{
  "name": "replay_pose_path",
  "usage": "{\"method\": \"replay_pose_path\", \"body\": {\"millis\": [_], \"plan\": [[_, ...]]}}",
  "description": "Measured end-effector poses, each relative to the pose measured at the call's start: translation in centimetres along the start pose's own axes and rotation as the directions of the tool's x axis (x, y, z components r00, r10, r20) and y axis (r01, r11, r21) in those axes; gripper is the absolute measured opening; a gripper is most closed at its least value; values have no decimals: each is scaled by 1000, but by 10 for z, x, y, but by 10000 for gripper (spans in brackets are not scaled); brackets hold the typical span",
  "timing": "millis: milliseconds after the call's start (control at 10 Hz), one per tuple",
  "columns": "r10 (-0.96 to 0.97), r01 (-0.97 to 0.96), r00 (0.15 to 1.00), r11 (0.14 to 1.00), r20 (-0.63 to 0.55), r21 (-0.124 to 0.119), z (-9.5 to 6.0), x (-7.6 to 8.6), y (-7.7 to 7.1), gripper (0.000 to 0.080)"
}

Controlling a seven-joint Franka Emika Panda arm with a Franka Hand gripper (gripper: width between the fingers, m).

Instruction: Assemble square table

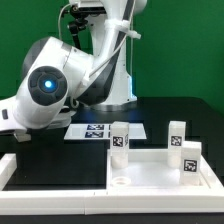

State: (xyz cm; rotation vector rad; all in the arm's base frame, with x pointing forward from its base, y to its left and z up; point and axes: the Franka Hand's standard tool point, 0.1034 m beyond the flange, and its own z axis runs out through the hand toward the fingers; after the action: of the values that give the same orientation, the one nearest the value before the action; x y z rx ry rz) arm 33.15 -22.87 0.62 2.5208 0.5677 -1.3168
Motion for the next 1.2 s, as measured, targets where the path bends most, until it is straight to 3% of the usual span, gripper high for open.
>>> {"method": "replay_pose_path", "body": {"millis": [200,300,400,1000,1100,1200], "plan": [[1,-1,1000,1000,1,2,1,-1,0,382],[1,-1,1000,1000,1,3,1,-1,0,382],[1,-1,1000,1000,1,3,1,-1,0,288],[2,-2,1000,1000,1,5,2,-1,0,288],[-2,2,1000,1000,3,9,-2,-3,0,288],[-4,4,1000,1000,2,19,-29,-7,-1,289]]}}
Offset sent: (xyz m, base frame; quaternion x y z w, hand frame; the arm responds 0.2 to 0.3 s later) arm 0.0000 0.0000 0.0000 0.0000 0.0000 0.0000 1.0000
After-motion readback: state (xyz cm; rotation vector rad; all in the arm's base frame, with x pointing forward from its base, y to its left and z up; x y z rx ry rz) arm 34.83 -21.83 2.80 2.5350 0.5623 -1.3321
